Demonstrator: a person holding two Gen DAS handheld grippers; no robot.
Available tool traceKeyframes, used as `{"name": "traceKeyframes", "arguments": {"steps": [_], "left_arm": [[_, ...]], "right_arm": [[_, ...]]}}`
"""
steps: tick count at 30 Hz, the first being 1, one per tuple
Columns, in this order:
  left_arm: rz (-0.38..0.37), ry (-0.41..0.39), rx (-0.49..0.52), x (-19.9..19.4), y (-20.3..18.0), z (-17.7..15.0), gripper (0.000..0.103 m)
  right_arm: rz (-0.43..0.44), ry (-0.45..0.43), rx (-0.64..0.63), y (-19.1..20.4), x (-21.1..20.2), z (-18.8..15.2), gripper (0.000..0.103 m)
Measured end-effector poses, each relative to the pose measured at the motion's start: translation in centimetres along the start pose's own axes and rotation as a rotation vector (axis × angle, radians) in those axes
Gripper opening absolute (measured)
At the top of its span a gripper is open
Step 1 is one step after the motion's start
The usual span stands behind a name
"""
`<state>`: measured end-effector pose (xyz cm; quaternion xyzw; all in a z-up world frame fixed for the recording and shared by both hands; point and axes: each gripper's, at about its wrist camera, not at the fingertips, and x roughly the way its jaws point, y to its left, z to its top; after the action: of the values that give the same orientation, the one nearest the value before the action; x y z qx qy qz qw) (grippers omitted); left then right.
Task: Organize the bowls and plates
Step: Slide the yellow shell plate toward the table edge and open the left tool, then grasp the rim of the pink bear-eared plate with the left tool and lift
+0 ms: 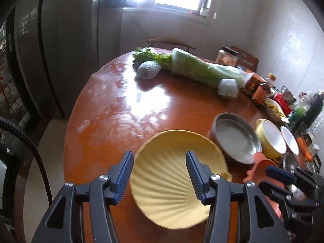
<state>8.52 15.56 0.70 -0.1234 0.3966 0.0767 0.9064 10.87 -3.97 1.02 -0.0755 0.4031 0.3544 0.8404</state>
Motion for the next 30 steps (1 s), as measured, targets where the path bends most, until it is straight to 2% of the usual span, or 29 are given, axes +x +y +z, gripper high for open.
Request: {"name": "traceKeyframes", "arguments": {"steps": [12,21,30], "left_arm": [[-0.084,-0.017,0.135,-2.9,-7.4,-2.0,0.057],[-0.142,0.018,0.223,-3.0,-11.7,-4.3,0.061],[-0.148,0.090,0.265,-0.7,-13.9,-6.5,0.062]], "right_arm": [[-0.069,-0.103,0.065,-2.8,-6.9,-2.7,0.047],[-0.098,-0.106,0.083,-3.7,-9.3,-5.8,0.048],[-0.109,-0.075,0.112,-4.3,-10.0,-9.1,0.048]]}}
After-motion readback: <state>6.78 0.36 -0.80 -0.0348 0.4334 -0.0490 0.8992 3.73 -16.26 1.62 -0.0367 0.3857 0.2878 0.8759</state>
